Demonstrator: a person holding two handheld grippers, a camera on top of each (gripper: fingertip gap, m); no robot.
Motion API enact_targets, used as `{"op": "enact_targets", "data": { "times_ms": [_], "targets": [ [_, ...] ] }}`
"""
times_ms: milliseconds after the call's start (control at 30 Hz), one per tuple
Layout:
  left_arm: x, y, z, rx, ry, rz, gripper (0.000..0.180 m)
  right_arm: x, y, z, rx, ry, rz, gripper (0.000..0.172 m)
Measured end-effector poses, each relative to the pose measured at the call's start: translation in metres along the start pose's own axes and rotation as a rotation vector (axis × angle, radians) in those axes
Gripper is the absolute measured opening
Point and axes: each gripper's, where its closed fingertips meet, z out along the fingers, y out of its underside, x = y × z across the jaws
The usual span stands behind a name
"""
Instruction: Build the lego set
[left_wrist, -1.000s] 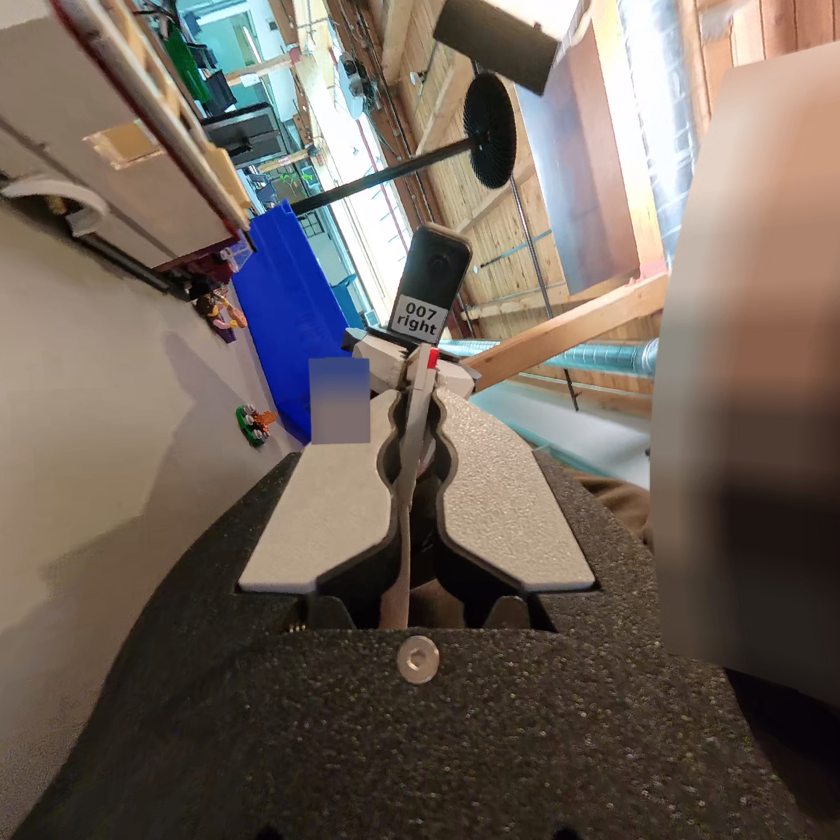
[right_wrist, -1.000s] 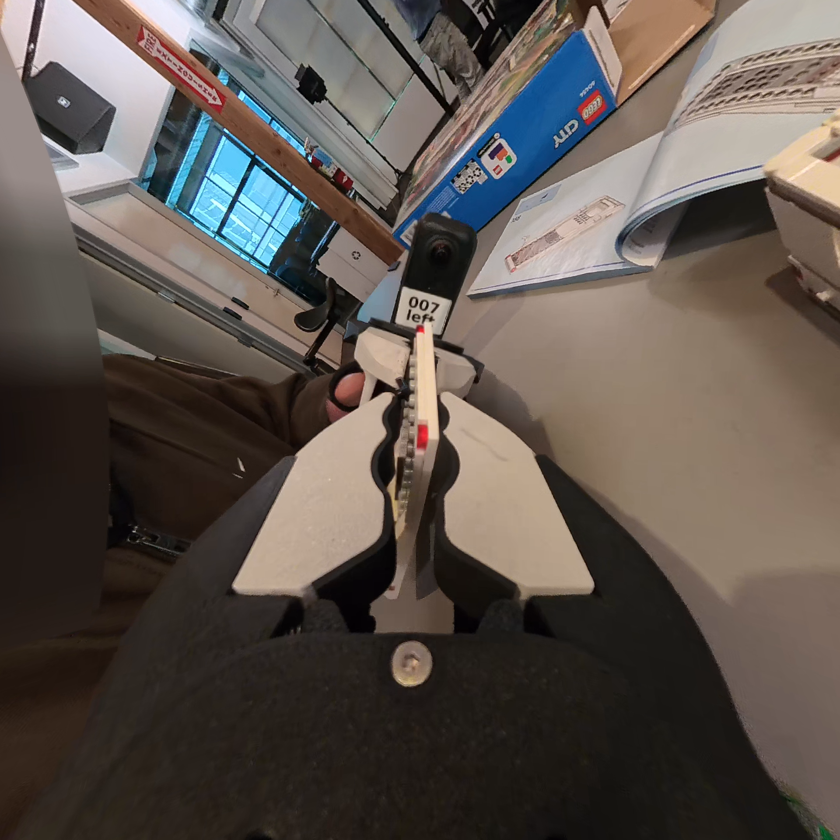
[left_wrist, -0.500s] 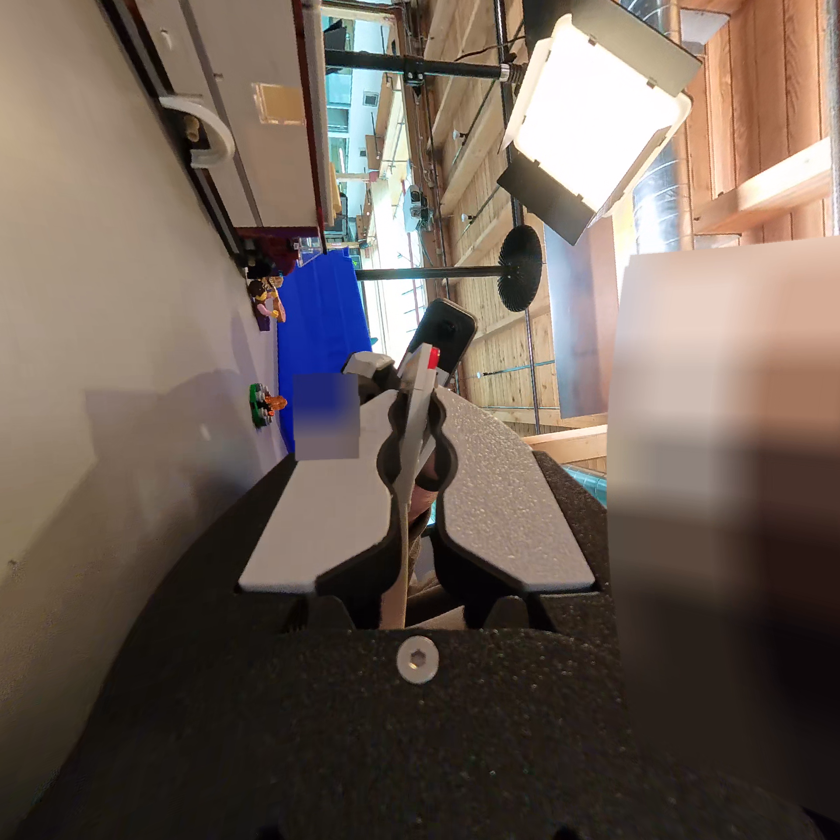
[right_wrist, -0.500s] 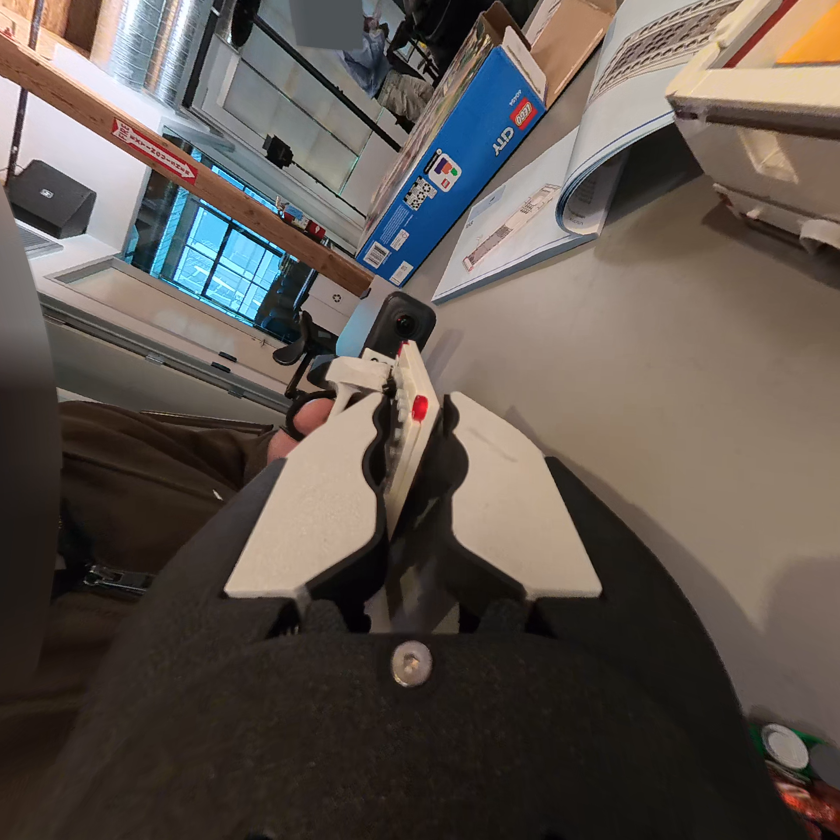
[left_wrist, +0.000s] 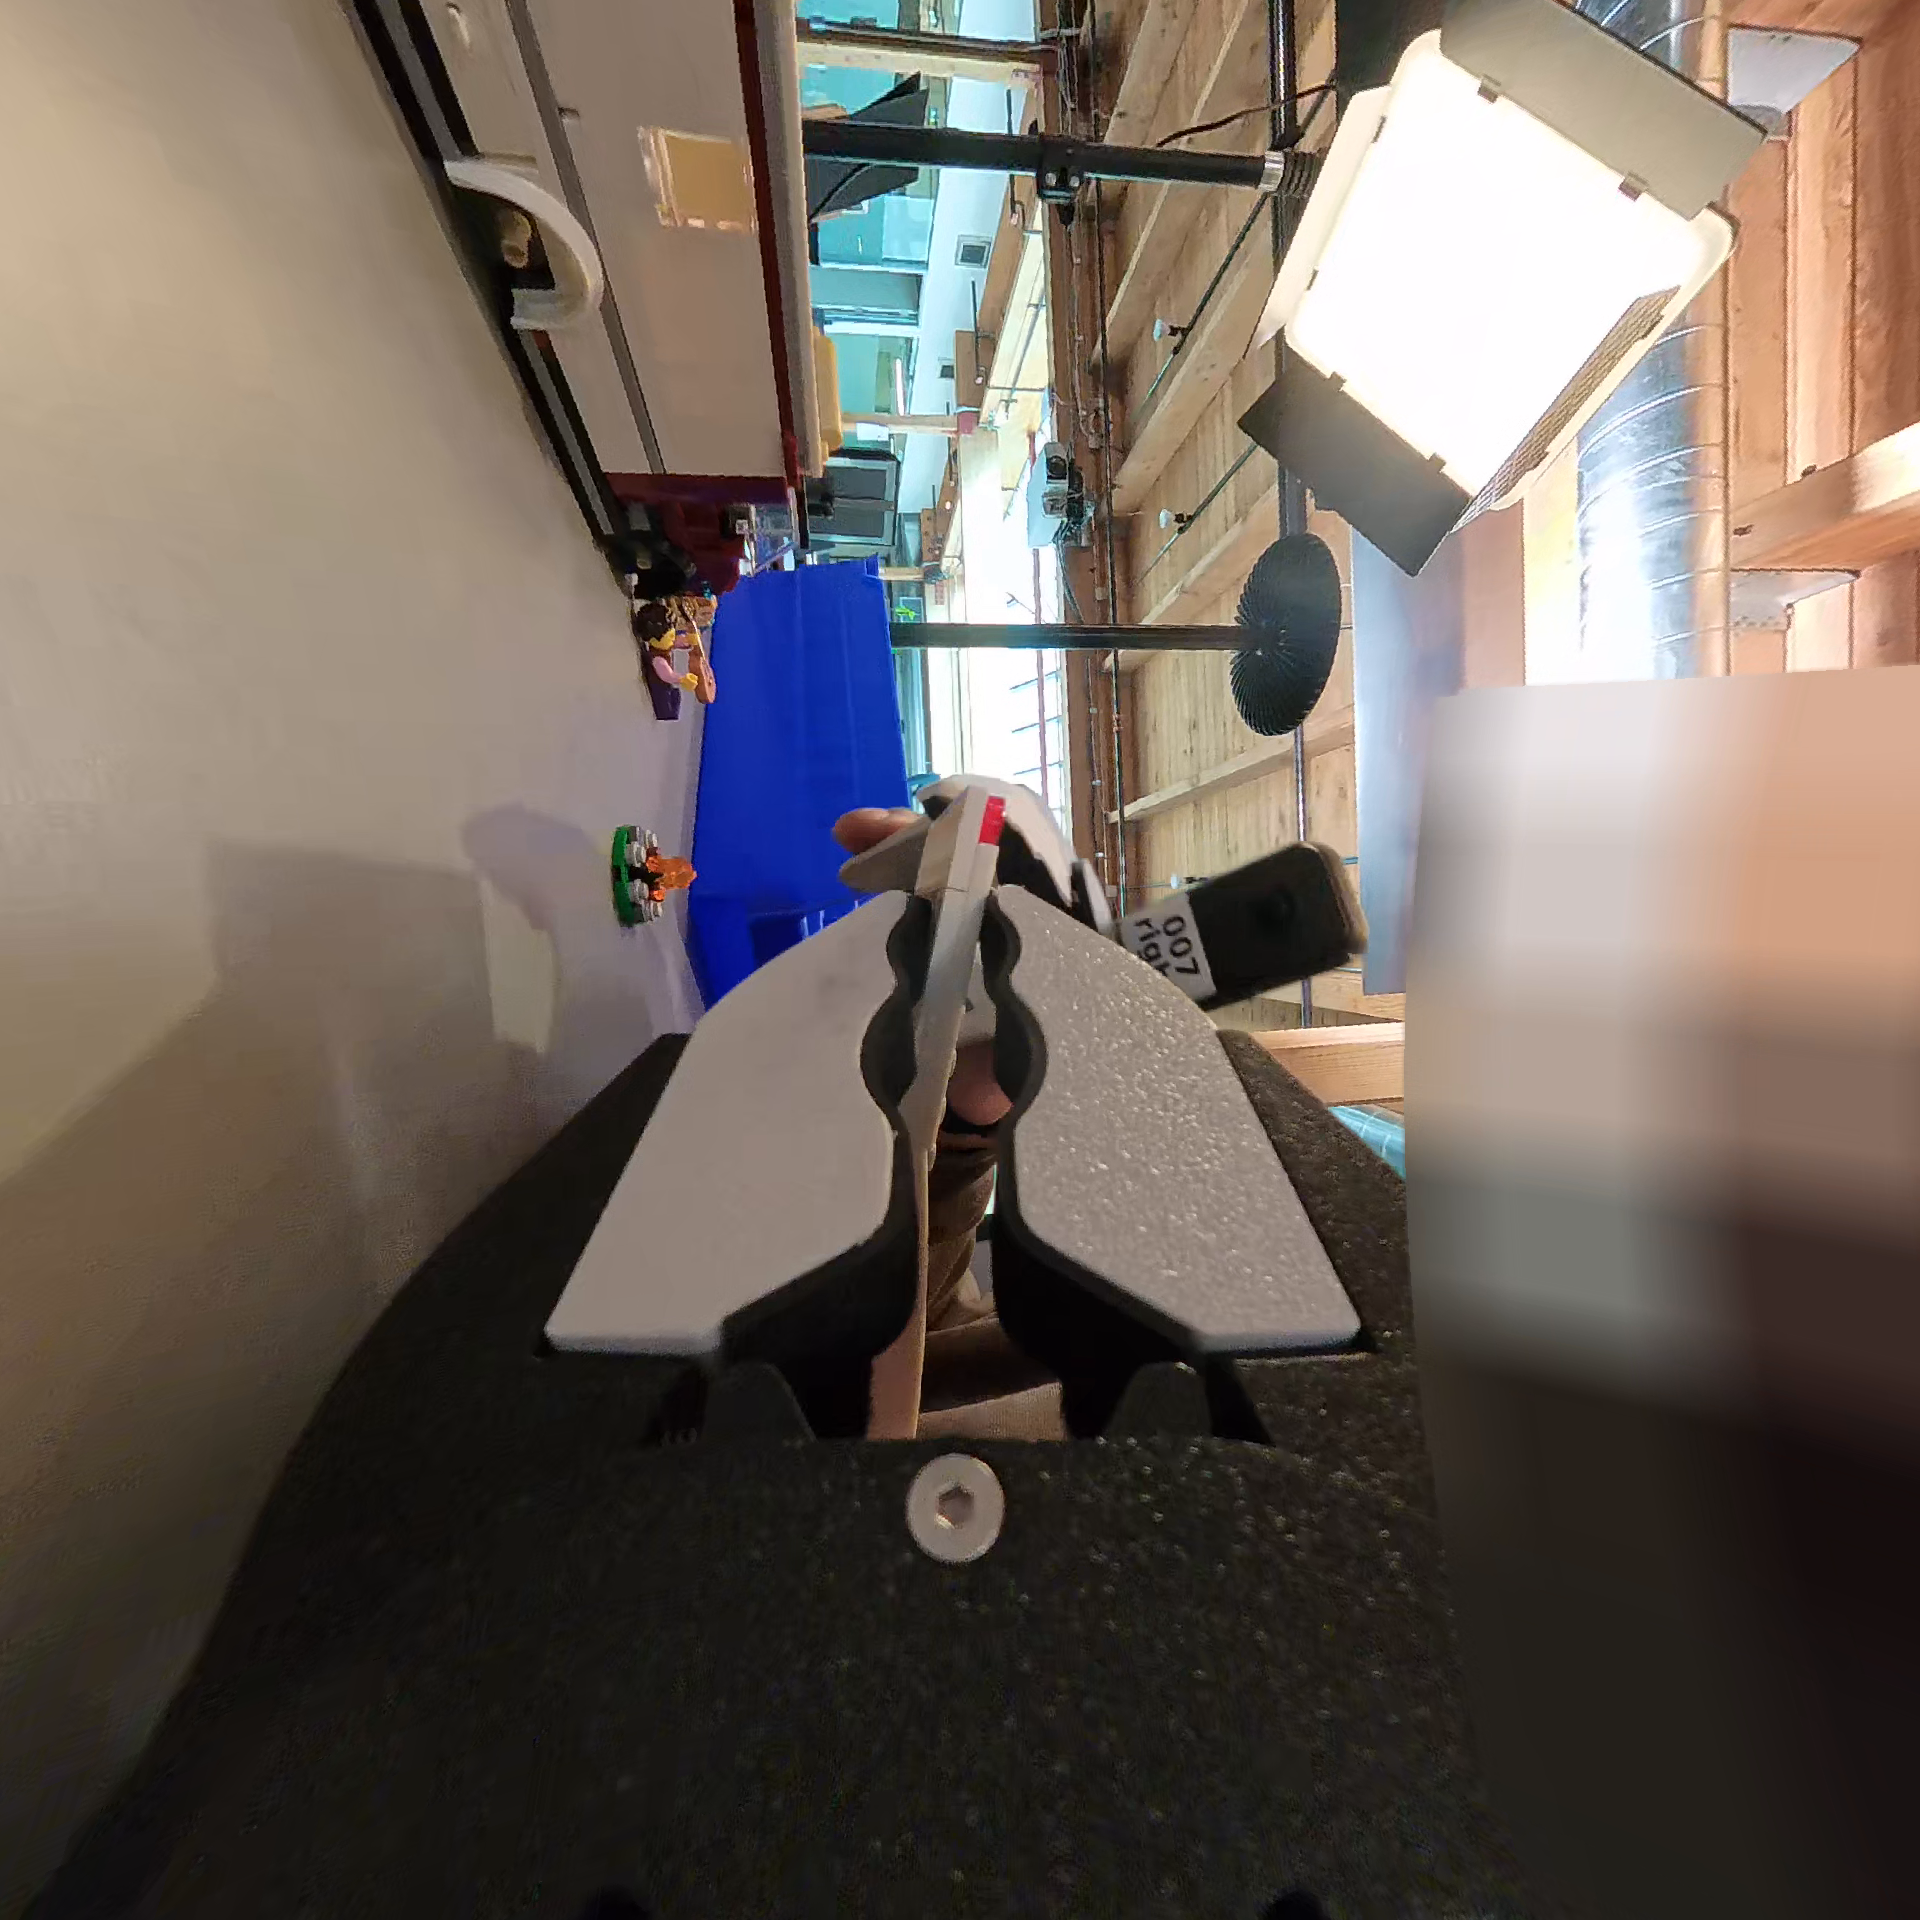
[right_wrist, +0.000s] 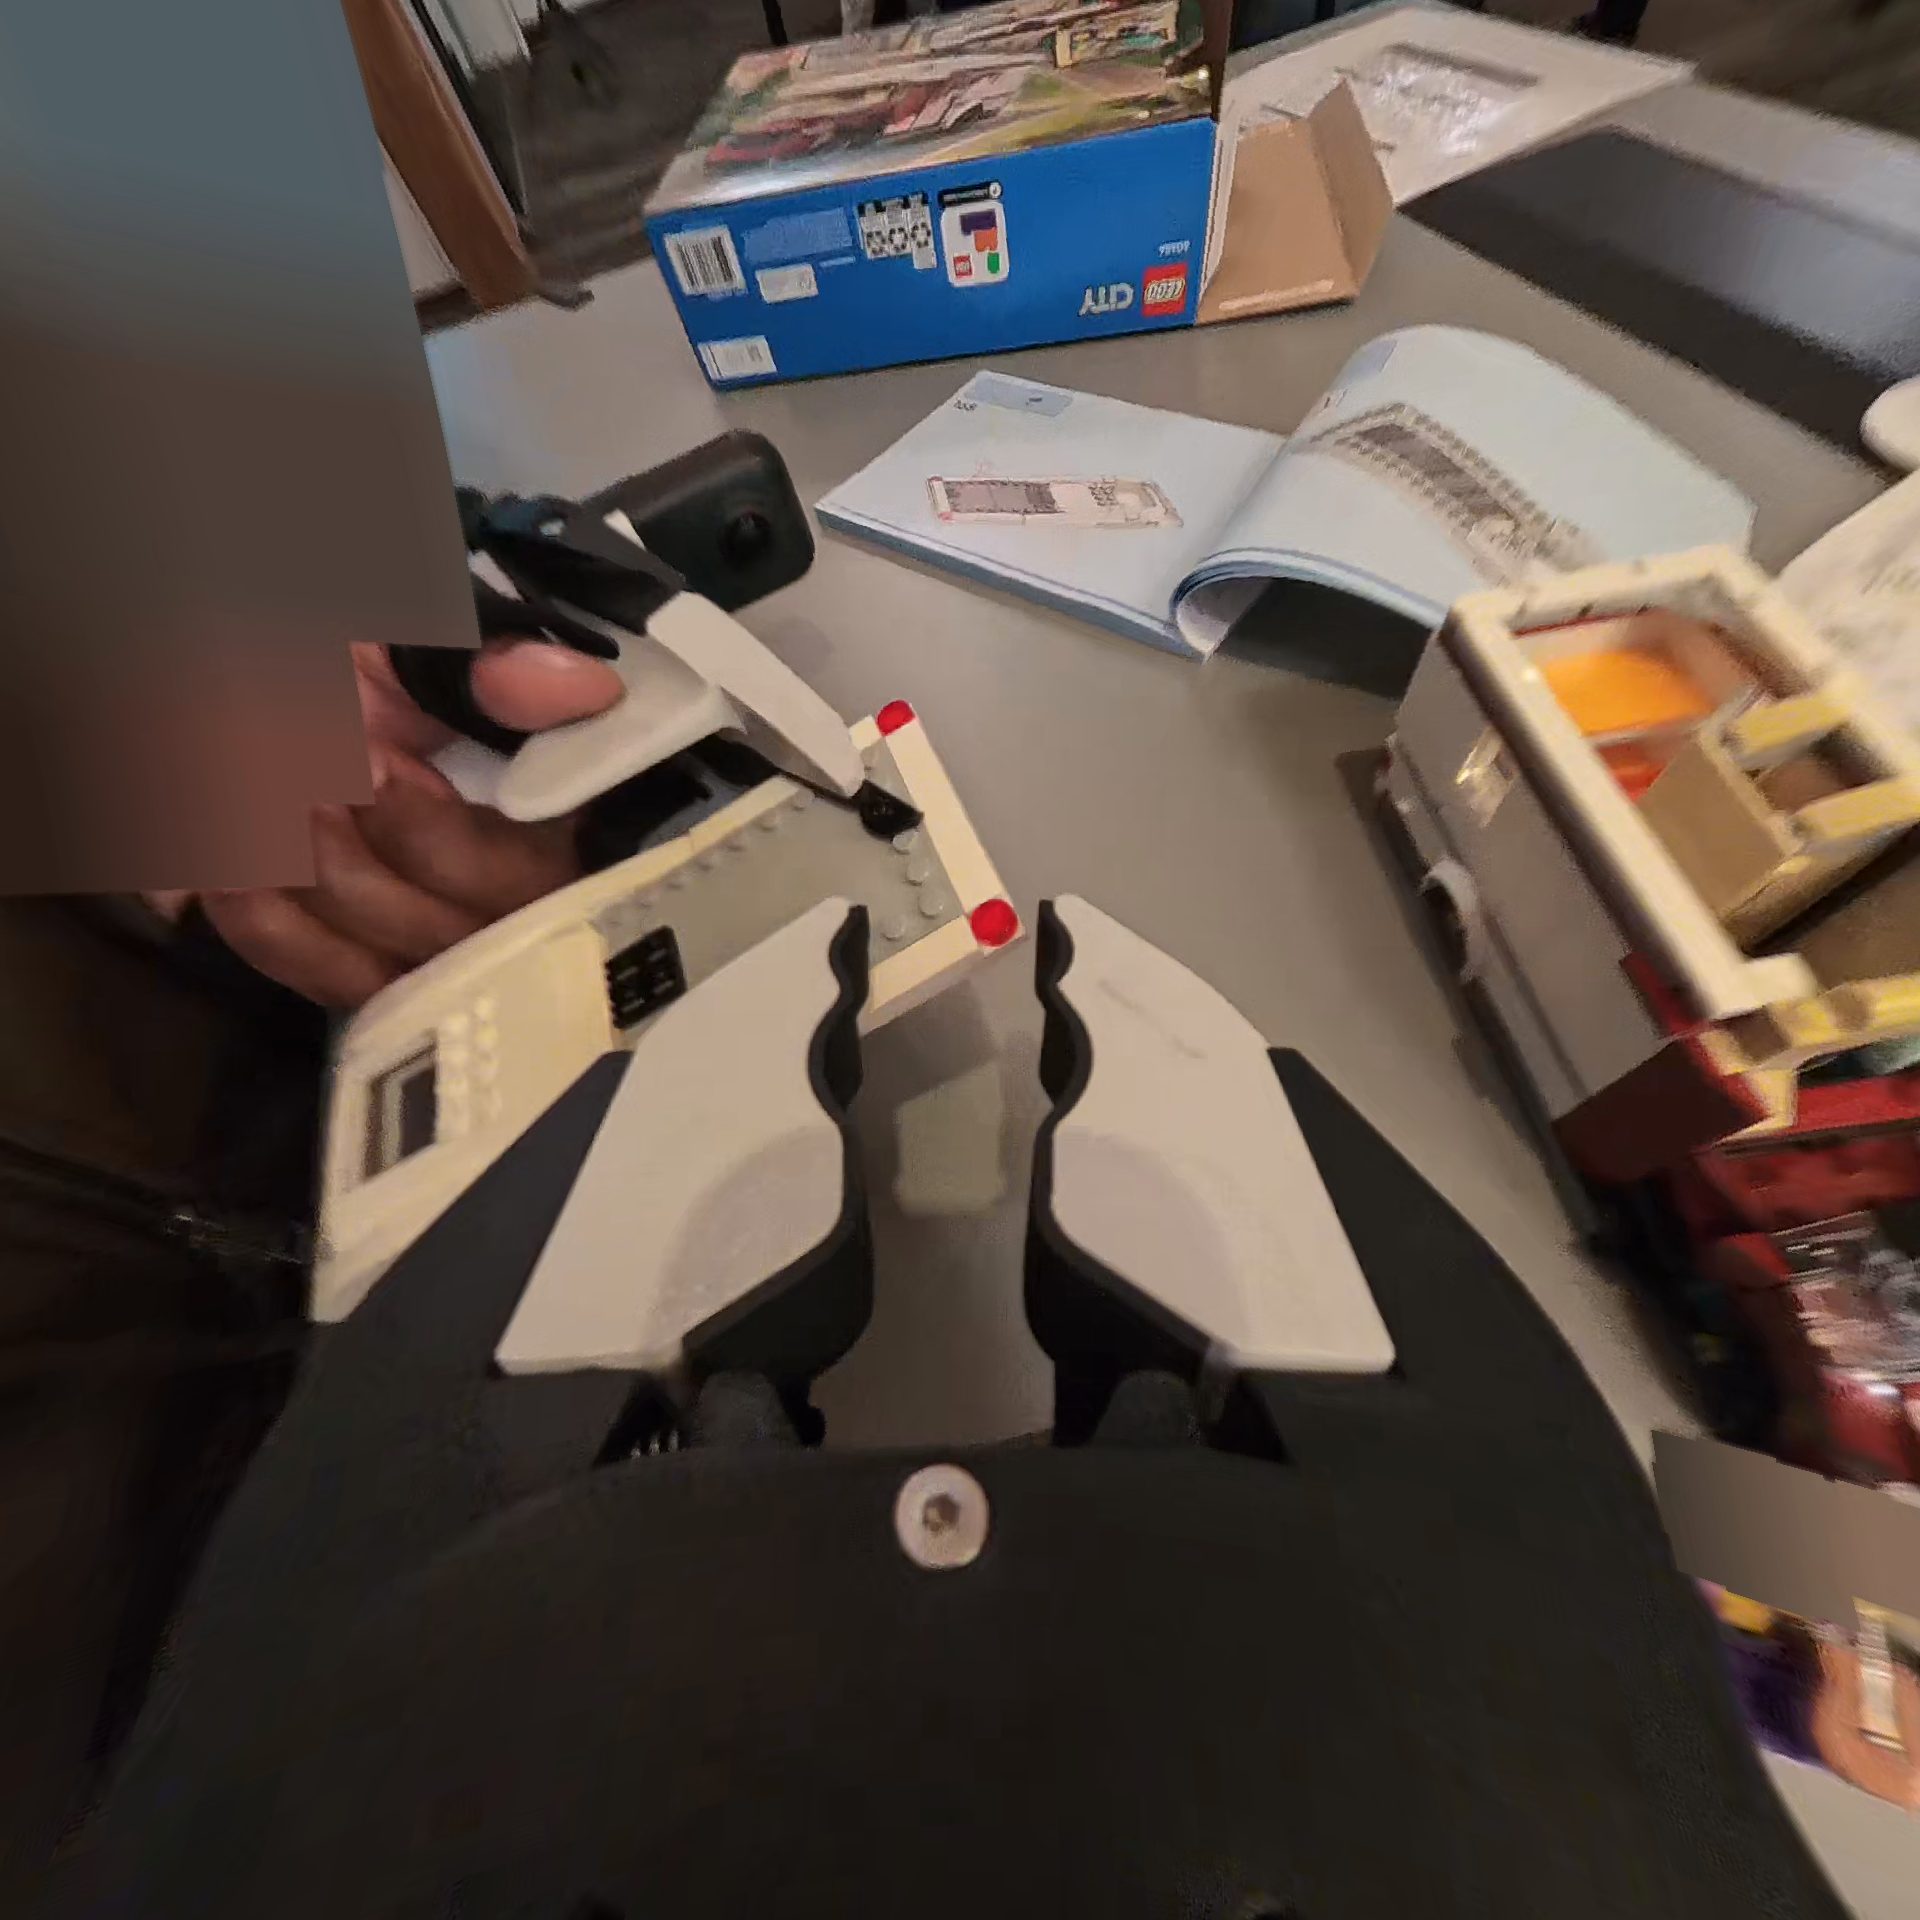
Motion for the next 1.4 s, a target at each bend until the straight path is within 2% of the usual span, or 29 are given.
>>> {"op": "enact_targets", "data": {
  "times_ms": [200,333,500,733,1400],
  "targets": [
    [0.002,0.006,-0.002,0.015,-0.019,0.012,0.010,-0.009,-0.017,-0.003,0.003,0.028,-0.362,0.028],
    [0.000,0.010,-0.002,0.011,-0.035,0.018,0.010,-0.020,-0.020,0.002,-0.010,-0.041,-0.445,0.022],
    [-0.002,0.012,-0.003,0.008,-0.041,0.021,0.010,-0.028,-0.014,0.007,-0.043,-0.112,-0.462,0.012],
    [-0.003,0.015,-0.001,-0.015,-0.044,0.018,0.010,-0.026,-0.006,0.011,-0.089,-0.104,-0.449,0.008],
    [-0.005,0.014,-0.003,-0.010,-0.038,0.014,0.010,-0.023,-0.004,0.010,-0.094,-0.101,-0.301,0.010]
  ]
}}
